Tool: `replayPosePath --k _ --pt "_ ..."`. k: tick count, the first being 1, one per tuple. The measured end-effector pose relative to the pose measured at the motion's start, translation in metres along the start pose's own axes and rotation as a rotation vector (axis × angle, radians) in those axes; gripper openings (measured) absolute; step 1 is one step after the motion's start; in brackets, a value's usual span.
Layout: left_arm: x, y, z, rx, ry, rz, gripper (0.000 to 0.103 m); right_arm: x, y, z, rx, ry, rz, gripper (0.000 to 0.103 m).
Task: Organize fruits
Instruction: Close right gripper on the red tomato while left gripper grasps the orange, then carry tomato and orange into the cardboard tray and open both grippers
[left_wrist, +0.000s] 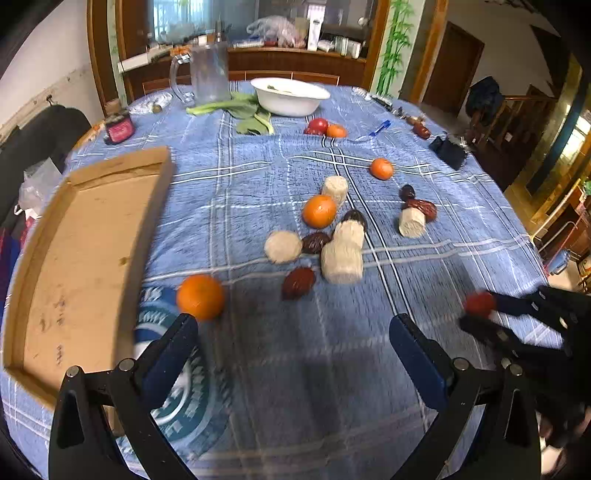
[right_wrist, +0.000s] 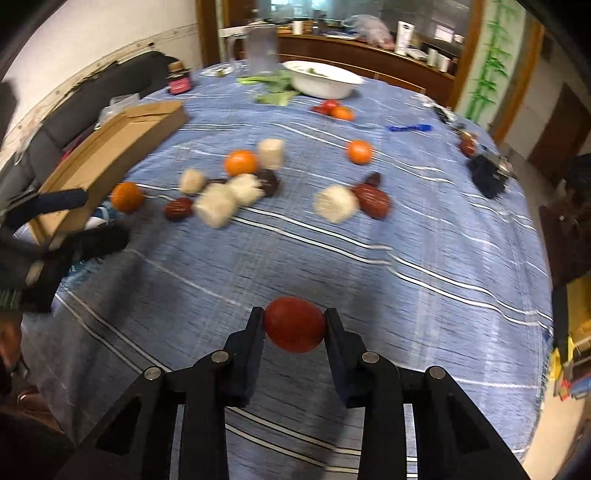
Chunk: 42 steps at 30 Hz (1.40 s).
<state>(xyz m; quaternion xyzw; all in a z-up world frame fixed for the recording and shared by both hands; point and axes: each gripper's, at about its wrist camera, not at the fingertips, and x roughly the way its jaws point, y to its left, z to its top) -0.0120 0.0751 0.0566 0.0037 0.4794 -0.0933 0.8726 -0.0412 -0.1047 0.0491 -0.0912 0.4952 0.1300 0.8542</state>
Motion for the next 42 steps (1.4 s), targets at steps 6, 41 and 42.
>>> replayPosePath --k 6,41,42 --pt "0.000 0.017 0.008 0.084 0.041 -0.072 0.103 -0.006 -0.024 -0.016 0.012 -0.008 -0.009 0.034" --pt "0.039 0.068 0.002 0.080 0.085 -0.026 0.031 0.019 -0.004 -0.002 -0.042 0.027 0.047 0.035" --pt "0.038 0.068 0.003 0.069 0.081 -0.045 0.030 0.019 -0.003 -0.002 -0.043 0.028 0.045 0.035"
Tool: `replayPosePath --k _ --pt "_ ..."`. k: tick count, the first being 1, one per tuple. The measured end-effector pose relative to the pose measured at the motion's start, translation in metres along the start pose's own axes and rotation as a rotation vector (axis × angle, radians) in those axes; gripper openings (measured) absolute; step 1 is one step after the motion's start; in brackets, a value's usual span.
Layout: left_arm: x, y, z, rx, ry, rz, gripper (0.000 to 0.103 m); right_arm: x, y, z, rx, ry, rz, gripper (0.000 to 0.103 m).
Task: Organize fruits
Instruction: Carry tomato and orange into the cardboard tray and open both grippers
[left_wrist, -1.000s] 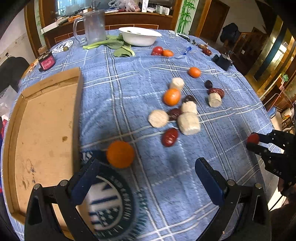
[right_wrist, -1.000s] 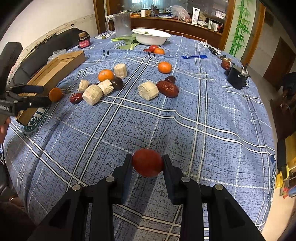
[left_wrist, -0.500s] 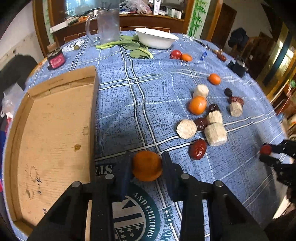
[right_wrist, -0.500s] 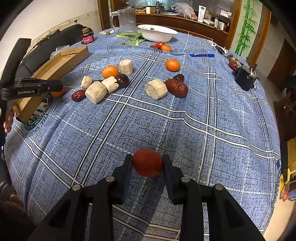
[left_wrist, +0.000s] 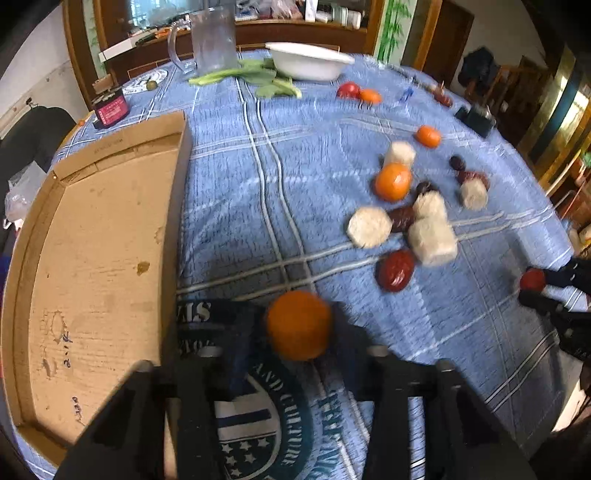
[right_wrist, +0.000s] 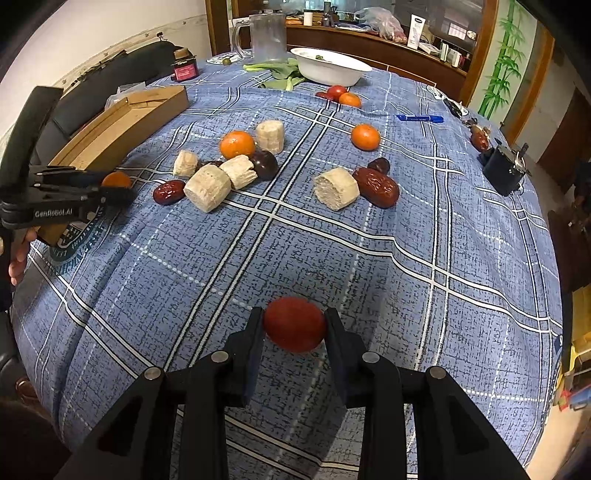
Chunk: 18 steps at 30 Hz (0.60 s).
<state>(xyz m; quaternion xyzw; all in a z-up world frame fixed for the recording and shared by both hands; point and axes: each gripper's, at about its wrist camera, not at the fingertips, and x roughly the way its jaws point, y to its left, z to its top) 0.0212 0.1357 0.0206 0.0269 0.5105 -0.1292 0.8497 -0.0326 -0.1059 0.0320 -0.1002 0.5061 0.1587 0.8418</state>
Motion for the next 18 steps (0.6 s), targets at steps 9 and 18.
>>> replayPosePath --k 9,18 --pt "-0.024 -0.009 -0.010 -0.050 -0.048 -0.034 0.030 -0.010 0.009 0.007 -0.027 -0.032 -0.013 0.035" --pt "-0.069 0.018 -0.020 -0.141 -0.129 -0.063 0.031 -0.016 0.040 0.046 -0.100 -0.069 0.022 0.035"
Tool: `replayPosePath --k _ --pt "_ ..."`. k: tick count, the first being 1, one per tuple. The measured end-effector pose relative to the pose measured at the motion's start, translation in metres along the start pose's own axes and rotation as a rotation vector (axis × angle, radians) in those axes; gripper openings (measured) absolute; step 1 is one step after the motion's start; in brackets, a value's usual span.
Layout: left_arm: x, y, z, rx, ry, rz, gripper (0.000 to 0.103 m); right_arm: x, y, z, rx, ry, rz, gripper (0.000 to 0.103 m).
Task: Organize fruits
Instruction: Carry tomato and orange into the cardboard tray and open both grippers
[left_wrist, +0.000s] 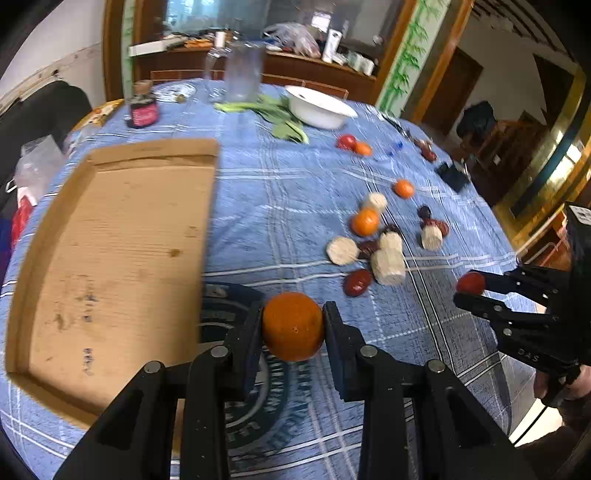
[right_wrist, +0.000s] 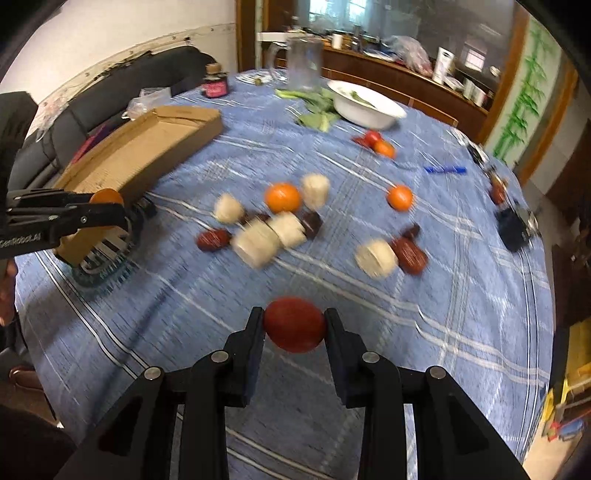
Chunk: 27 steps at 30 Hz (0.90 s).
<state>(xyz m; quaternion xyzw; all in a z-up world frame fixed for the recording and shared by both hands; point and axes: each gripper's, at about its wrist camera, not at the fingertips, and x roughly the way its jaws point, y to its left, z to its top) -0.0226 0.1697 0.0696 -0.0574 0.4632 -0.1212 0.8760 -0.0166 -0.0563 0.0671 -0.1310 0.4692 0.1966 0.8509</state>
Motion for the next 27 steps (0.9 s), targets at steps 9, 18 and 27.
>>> replayPosePath --k 9,18,27 --pt "-0.035 0.067 -0.005 -0.122 -0.051 0.086 0.031 0.016 0.060 0.072 -0.084 -0.031 0.132 0.035" --pt "-0.031 0.140 0.008 -0.200 -0.044 0.196 0.031 0.055 0.124 0.143 -0.149 -0.046 0.207 0.035" --pt "0.005 0.184 0.053 -0.206 -0.029 0.238 0.031 0.116 0.153 0.206 -0.144 -0.048 0.200 0.035"
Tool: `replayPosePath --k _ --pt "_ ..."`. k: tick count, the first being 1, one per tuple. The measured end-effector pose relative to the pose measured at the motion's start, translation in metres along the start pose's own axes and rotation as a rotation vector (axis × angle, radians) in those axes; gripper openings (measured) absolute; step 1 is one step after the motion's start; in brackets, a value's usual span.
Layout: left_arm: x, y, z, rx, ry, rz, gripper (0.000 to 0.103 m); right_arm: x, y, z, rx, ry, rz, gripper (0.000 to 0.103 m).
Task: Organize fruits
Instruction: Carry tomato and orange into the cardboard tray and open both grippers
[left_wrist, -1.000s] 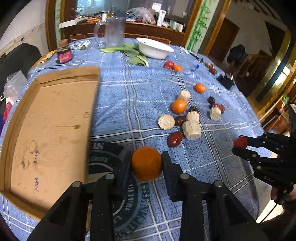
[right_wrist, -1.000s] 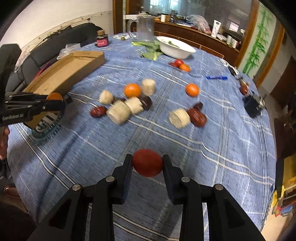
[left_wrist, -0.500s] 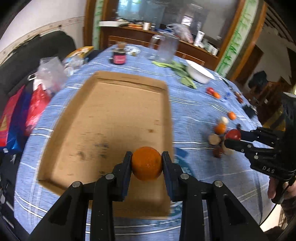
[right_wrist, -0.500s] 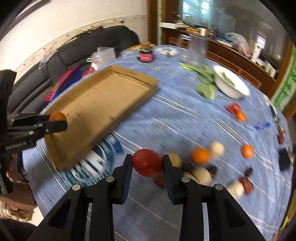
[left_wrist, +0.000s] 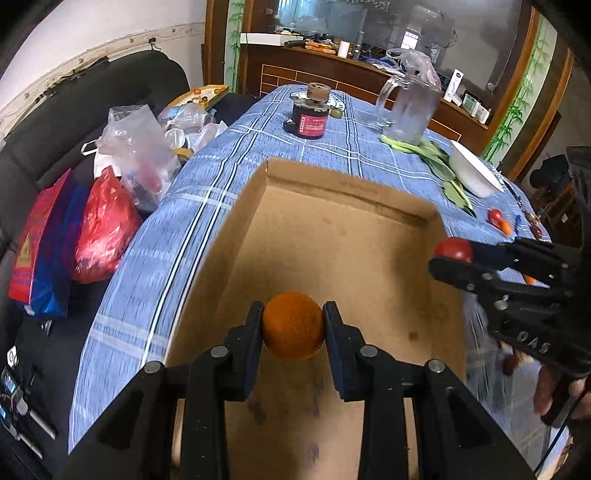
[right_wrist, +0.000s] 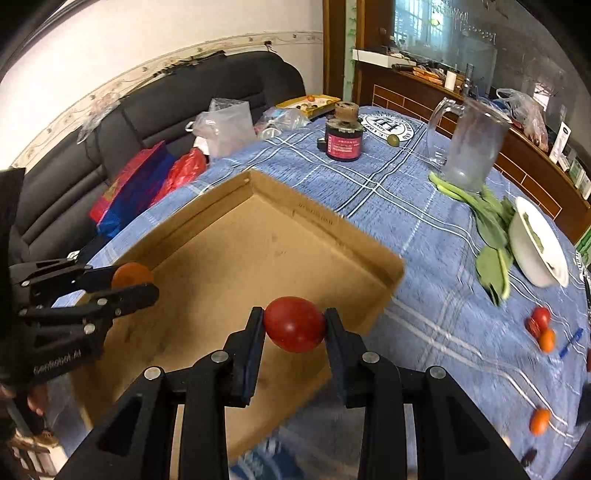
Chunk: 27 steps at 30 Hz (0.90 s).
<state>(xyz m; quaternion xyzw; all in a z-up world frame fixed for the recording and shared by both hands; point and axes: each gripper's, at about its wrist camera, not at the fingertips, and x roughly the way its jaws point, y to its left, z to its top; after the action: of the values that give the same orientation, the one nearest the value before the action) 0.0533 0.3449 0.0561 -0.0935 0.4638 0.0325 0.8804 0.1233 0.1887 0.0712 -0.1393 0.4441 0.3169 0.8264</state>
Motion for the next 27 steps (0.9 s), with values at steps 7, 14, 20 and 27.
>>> replayPosePath --k 7,14,20,27 --pt "0.046 0.002 0.042 -0.003 0.024 0.001 0.031 0.041 -0.012 0.022 0.058 0.025 -0.010 0.035" --pt "0.076 -0.005 0.060 0.003 0.049 0.006 0.031 0.059 -0.018 0.030 0.071 0.040 -0.014 0.035" --pt "0.085 -0.006 0.064 0.015 0.054 0.015 0.031 0.069 -0.027 0.029 0.083 0.058 -0.021 0.035" --pt "0.086 -0.008 0.063 0.041 0.049 0.031 0.034 0.073 -0.030 0.026 0.078 0.069 -0.028 0.035"
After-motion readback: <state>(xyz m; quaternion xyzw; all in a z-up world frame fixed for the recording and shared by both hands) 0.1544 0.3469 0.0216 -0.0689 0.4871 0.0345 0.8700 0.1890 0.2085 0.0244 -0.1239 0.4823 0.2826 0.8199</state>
